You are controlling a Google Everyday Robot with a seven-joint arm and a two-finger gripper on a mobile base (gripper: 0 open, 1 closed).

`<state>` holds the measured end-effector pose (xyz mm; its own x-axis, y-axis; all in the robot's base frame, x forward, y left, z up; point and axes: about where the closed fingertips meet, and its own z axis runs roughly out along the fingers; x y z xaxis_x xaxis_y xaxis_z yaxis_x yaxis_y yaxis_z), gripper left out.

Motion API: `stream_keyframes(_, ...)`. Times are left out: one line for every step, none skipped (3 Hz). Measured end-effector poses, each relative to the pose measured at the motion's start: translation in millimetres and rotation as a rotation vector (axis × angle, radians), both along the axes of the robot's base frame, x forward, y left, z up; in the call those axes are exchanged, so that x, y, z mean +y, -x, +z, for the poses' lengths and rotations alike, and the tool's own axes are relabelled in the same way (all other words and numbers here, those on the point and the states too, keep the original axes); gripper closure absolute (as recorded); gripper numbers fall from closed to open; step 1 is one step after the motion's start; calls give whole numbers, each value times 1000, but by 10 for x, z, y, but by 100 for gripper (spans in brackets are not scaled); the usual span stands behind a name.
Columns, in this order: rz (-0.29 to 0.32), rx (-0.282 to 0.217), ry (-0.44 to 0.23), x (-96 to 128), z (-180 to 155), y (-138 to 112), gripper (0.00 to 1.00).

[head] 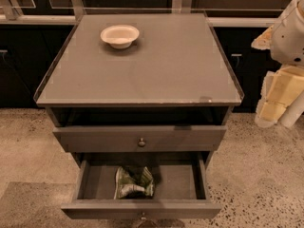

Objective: Pick green jalapeno chip bag from middle drawer and place on counter

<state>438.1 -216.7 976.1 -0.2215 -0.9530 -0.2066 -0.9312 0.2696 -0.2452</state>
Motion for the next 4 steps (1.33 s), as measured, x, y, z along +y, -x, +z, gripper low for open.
stream_keyframes(0, 0, 0, 0, 0, 0, 0)
stream_keyframes(0, -33, -25, 0, -48, 45, 0)
stream_keyframes(41, -70, -112, 143, -321, 255, 0)
stream_keyframes(102, -34, -293, 445, -1156, 394, 0)
